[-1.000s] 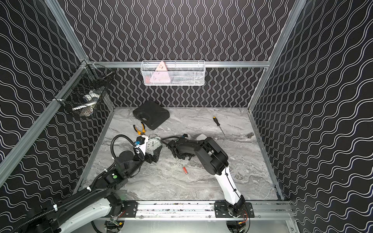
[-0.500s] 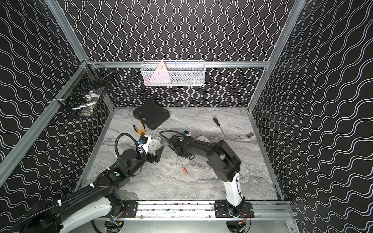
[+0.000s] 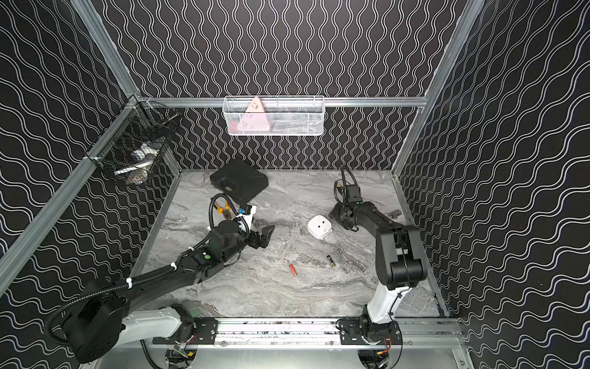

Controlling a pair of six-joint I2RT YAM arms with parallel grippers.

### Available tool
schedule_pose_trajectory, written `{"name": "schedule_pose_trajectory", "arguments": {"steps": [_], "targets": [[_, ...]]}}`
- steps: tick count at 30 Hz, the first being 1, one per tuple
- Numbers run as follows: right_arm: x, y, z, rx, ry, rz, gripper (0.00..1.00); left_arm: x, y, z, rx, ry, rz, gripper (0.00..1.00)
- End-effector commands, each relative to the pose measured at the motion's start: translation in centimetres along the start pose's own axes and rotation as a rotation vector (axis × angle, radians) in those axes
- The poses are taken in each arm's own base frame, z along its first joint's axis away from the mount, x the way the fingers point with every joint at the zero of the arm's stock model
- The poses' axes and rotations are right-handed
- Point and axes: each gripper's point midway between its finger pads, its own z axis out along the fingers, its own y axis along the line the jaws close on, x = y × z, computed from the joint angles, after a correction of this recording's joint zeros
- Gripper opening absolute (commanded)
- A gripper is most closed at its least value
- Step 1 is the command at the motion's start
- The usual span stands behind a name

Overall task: Insert the battery into the alarm
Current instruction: Adjust the alarm at the center of the board.

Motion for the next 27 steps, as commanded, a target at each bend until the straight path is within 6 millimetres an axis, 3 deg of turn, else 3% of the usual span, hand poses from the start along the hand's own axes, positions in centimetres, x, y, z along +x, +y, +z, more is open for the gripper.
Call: {"name": "schedule_pose_trajectory", "arguments": {"steps": [1, 6, 11, 15, 23, 27], "targets": [[-0.2, 3.2, 0.9, -0.153, 0.086, 0.015, 0.45, -0.5, -0.6, 0.2, 0.027, -0.008, -0.015, 0.99], [-0.3, 4.5, 2.7, -0.190, 0.156, -0.070, 0.39, 0.0, -0.6, 0.5, 0.028, 0.012, -0.013, 0.99], [0.7, 5.6, 2.9, -0.213, 0.197, -0.123, 0.33, 0.4, -0.1, 0.5, 0.003, 0.020, -0.006, 0.99], [3.2, 5.7, 3.9, -0.228, 0.285, -0.141, 0.34, 0.5, 0.2, 0.3, -0.013, 0.020, 0.004, 0.99], [7.1, 6.2, 4.0, -0.237, 0.356, -0.179, 0.34, 0.7, 1.0, -0.3, -0.050, 0.009, -0.029, 0.99], [8.9, 7.7, 2.1, -0.318, 0.389, -0.207, 0.35, 1.1, 1.4, -0.1, -0.068, 0.002, -0.101, 0.99]]}}
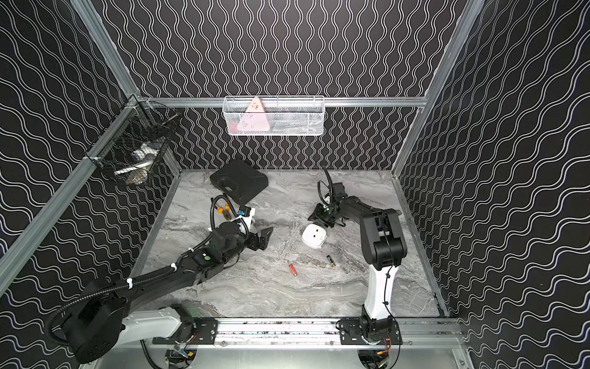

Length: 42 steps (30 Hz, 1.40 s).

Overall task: Insert the battery into the alarm
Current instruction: Adjust the alarm at the center of the board.

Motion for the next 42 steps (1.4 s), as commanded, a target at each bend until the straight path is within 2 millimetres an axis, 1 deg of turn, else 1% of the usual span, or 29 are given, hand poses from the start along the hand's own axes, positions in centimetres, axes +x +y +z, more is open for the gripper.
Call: {"name": "schedule_pose_trajectory", "arguments": {"steps": [1, 3, 5, 7, 8, 11, 12, 13, 15, 16, 18, 19, 21, 24, 29, 32, 35, 37, 39, 42], "targets": [[1.5, 2.0, -0.2, -0.064, 0.043, -0.052, 0.35, -0.1, 1.0, 0.5, -0.063, -0.011, -0.120, 0.99], [2.0, 2.7, -0.5, -0.061, 0.042, -0.089, 0.37, 0.4, 0.9, 1.5, -0.081, 0.044, -0.126, 0.99], [1.7, 3.3, -1.5, -0.073, -0.009, -0.093, 0.39, 1.1, 0.6, 2.3, -0.074, 0.084, -0.150, 0.99], [0.9, 3.3, -3.5, -0.058, -0.112, -0.087, 0.45, 1.6, -0.2, 3.1, -0.047, 0.123, -0.178, 0.99], [0.7, 3.1, -4.5, -0.043, -0.158, -0.076, 0.47, 1.9, -0.7, 3.5, -0.035, 0.152, -0.185, 0.99], [0.9, 0.7, -7.5, 0.014, -0.299, 0.034, 0.50, 2.6, -3.1, 5.1, 0.043, 0.254, -0.182, 0.99], [1.3, -0.3, -8.0, 0.025, -0.322, 0.074, 0.52, 2.9, -3.8, 5.6, 0.067, 0.280, -0.181, 0.99], [1.7, -1.3, -8.5, 0.026, -0.344, 0.117, 0.57, 3.0, -4.6, 6.2, 0.094, 0.307, -0.182, 0.99], [2.4, -2.8, -8.9, 0.000, -0.367, 0.194, 0.64, 3.9, -6.1, 7.6, 0.146, 0.377, -0.178, 0.99], [2.8, -3.3, -8.7, -0.022, -0.368, 0.227, 0.67, 4.3, -7.0, 8.3, 0.173, 0.411, -0.174, 0.99], [3.3, -3.7, -8.0, -0.065, -0.340, 0.272, 0.68, 5.4, -8.4, 9.5, 0.216, 0.469, -0.174, 0.99], [3.5, -3.7, -7.6, -0.082, -0.320, 0.280, 0.69, 5.8, -8.9, 10.1, 0.231, 0.490, -0.179, 0.98], [3.4, -3.0, -6.7, -0.125, -0.275, 0.273, 0.69, 6.3, -9.2, 10.7, 0.239, 0.502, -0.201, 0.98], [3.1, -1.9, -5.7, -0.169, -0.222, 0.247, 0.68, 5.9, -8.8, 10.5, 0.221, 0.478, -0.210, 0.98], [2.6, -1.3, -4.3, -0.129, -0.151, 0.139, 0.57, 6.8, -7.1, 10.3, 0.185, 0.491, -0.266, 0.95], [2.9, -0.4, -3.1, -0.154, -0.077, 0.111, 0.51, 7.4, -6.3, 10.5, 0.183, 0.502, -0.312, 0.92], [3.3, 0.8, -2.3, -0.162, -0.040, 0.081, 0.50, 7.8, -5.6, 10.3, 0.173, 0.508, -0.327, 0.91], [3.4, 1.3, -2.3, -0.160, -0.051, 0.072, 0.49, 8.2, -5.3, 10.2, 0.168, 0.518, -0.330, 0.90], [3.1, 1.7, -2.9, -0.176, -0.085, 0.069, 0.50, 8.8, -5.4, 10.4, 0.173, 0.533, -0.339, 0.85], [2.5, 1.4, -4.7, -0.145, -0.159, 0.065, 0.56, 9.5, -6.0, 11.0, 0.201, 0.555, -0.388, 0.80]]}}
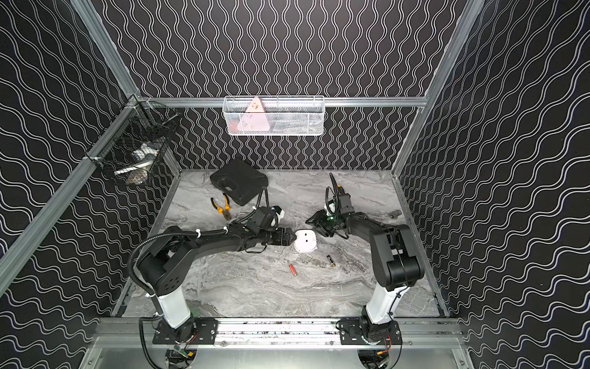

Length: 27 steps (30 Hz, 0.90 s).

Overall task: Insert the battery into the alarm
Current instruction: Adjust the alarm at the center of the board.

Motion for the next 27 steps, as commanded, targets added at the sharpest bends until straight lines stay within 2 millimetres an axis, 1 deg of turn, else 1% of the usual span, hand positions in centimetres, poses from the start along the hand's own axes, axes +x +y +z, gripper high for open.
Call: {"name": "schedule_pose_trajectory", "arguments": {"steps": [1, 2, 4, 6, 9, 13, 16, 17, 20, 25, 27], "targets": [[-0.9, 0.3, -1.7, 0.021, -0.080, -0.027, 0.61, 0.1, -0.9, 0.8, 0.068, 0.011, -0.061, 0.79], [-0.8, 0.2, -2.2, 0.029, -0.094, -0.030, 0.63, 0.2, -0.9, 1.1, 0.075, 0.020, -0.077, 0.78], [-0.3, 0.2, -2.8, 0.020, -0.083, -0.046, 0.63, 0.6, -1.1, 1.6, 0.091, 0.038, -0.093, 0.73], [0.6, 0.3, -2.9, 0.008, -0.041, -0.066, 0.61, 0.8, -1.1, 1.9, 0.097, 0.052, -0.104, 0.71], [1.7, 0.1, -2.7, 0.002, 0.018, -0.085, 0.56, 0.9, -1.0, 2.3, 0.097, 0.059, -0.109, 0.68], [2.5, -0.1, -2.0, -0.013, 0.073, -0.079, 0.49, 1.2, -0.6, 2.5, 0.072, 0.070, -0.107, 0.63], [2.8, -0.4, -1.6, -0.008, 0.089, -0.076, 0.48, 1.5, -0.2, 2.5, 0.052, 0.080, -0.101, 0.59], [2.9, -0.7, -1.5, 0.002, 0.091, -0.076, 0.48, 1.6, -0.1, 2.5, 0.051, 0.081, -0.102, 0.56], [3.0, -1.3, -1.2, 0.014, 0.092, -0.072, 0.48, 1.8, -0.3, 2.7, 0.053, 0.094, -0.095, 0.55], [3.3, -1.7, -0.7, 0.017, 0.112, -0.060, 0.47, 1.9, 0.1, 2.7, 0.038, 0.094, -0.093, 0.56], [3.3, -2.4, -0.6, 0.038, 0.104, -0.052, 0.47, 1.8, 0.2, 2.6, 0.029, 0.090, -0.093, 0.55]]}}
